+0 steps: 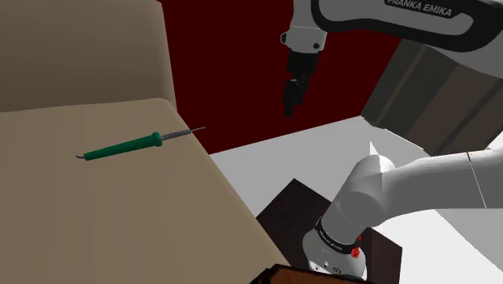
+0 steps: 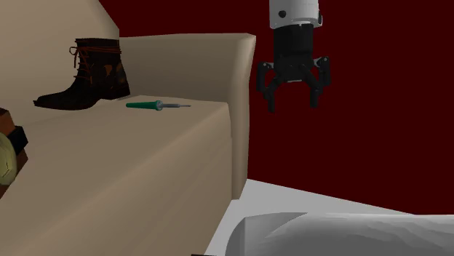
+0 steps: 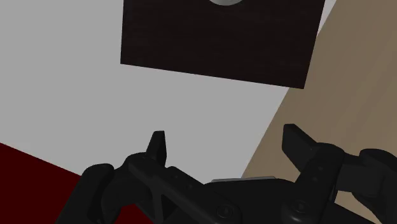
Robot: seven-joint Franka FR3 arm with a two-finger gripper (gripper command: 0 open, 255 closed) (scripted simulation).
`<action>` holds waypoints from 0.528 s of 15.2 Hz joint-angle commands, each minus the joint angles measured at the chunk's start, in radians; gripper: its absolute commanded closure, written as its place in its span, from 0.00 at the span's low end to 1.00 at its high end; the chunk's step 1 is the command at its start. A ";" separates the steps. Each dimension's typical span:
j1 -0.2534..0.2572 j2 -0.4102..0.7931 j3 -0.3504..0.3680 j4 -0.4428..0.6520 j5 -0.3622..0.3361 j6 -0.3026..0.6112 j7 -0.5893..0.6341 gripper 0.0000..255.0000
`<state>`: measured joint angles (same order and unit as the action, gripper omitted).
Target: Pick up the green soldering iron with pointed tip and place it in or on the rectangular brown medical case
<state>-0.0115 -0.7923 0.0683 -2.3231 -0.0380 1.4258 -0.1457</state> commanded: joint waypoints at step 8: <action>0.076 0.191 0.082 0.124 0.073 0.063 -0.012 0.00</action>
<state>0.0535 -0.6338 0.1364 -2.2250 0.0241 1.4819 -0.1584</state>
